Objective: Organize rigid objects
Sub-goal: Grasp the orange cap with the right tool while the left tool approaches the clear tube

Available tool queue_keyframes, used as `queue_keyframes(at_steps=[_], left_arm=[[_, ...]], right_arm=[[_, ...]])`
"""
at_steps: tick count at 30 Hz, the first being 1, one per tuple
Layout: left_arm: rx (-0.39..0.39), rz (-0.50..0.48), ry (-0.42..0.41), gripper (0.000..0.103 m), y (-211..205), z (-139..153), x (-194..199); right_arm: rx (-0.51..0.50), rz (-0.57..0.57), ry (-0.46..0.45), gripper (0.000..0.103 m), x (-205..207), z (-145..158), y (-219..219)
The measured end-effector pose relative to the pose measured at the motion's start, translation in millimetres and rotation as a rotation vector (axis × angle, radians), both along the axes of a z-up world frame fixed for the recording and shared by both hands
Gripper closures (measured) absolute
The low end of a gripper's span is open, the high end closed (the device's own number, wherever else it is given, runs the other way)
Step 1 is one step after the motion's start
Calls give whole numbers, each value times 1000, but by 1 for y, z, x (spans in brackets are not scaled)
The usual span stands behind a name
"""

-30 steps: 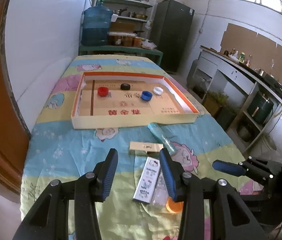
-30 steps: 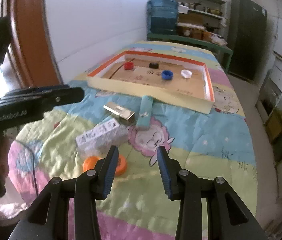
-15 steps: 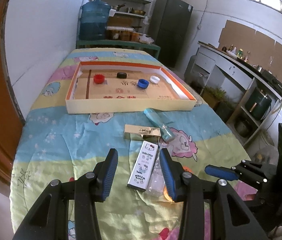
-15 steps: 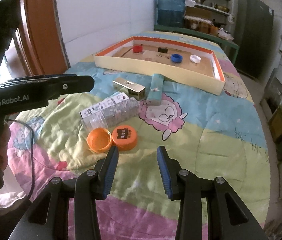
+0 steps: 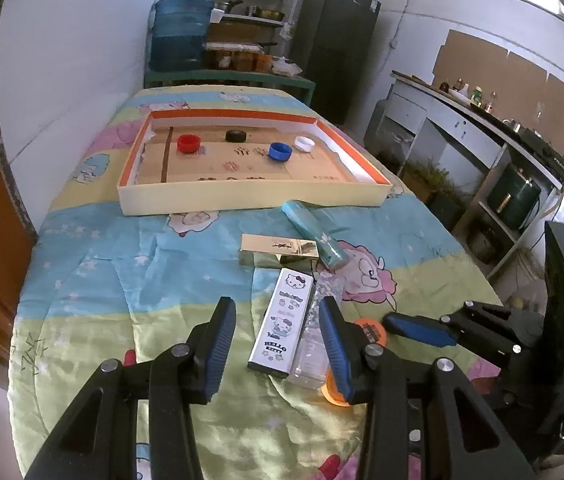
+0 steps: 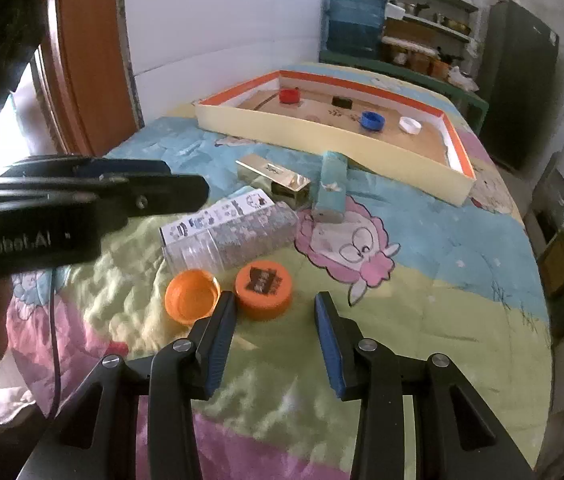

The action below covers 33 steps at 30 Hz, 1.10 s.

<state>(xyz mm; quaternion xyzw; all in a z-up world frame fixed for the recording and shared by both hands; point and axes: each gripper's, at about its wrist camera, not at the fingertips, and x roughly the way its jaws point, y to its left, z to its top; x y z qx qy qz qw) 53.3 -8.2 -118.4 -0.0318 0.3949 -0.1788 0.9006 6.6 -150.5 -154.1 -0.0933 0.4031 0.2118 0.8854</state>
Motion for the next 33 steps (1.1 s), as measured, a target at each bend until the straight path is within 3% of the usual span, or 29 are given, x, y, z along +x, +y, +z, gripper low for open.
queue_keyframes(at_steps=[5, 7, 14, 18, 28, 33], left_arm=[[5, -15, 12, 60, -5, -4, 2], [7, -22, 17, 60, -7, -6, 3], [7, -79, 23, 60, -19, -8, 4], [6, -181, 21, 60, -33, -9, 7], [74, -283, 17, 60, -41, -15, 24], [50, -353, 25, 62, -43, -16, 20]], right_arm=[[-3, 18, -9, 63, 4, -1, 5], [10, 23, -5, 72, 5, -1, 6], [2, -5, -20, 73, -1, -1, -1], [5, -54, -16, 73, -6, 0, -17], [26, -114, -8, 73, -12, 0, -38], [27, -121, -4, 73, -11, 0, -37]])
